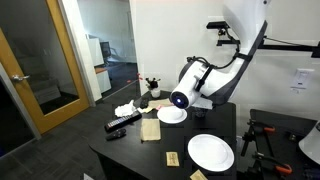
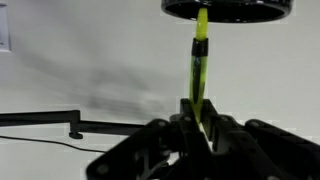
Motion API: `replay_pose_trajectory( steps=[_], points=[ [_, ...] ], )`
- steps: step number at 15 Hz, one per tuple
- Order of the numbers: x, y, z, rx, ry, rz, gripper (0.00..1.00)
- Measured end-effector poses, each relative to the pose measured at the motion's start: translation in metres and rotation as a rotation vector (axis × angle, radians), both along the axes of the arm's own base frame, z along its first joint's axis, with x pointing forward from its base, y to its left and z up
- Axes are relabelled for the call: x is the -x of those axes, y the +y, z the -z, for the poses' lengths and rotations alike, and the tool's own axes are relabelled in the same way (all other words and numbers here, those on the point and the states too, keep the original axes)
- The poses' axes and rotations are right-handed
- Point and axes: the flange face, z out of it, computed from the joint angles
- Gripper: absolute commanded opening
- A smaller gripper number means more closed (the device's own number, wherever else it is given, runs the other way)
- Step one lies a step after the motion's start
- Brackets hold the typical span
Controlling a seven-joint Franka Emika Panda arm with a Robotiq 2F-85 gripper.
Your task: Pick the marker from the cup and put it on the table, move the cup slightly to the right then pick the marker and put it back in the cup
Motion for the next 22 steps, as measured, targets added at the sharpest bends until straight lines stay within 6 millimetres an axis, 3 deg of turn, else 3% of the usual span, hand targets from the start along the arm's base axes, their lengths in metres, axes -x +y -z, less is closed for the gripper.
replay_pose_trajectory(
  steps=[17, 18, 20, 22],
  points=[
    [-0.003, 0.018, 0.041, -0.004, 0.06, -0.033, 0.04],
    [-0.003, 0.02, 0.043, -0.004, 0.064, -0.036, 0.39],
    [-0.002, 0.022, 0.047, -0.004, 0.071, -0.041, 0.45],
    [-0.002, 0.024, 0.05, -0.004, 0.075, -0.044, 0.61]
  ],
)
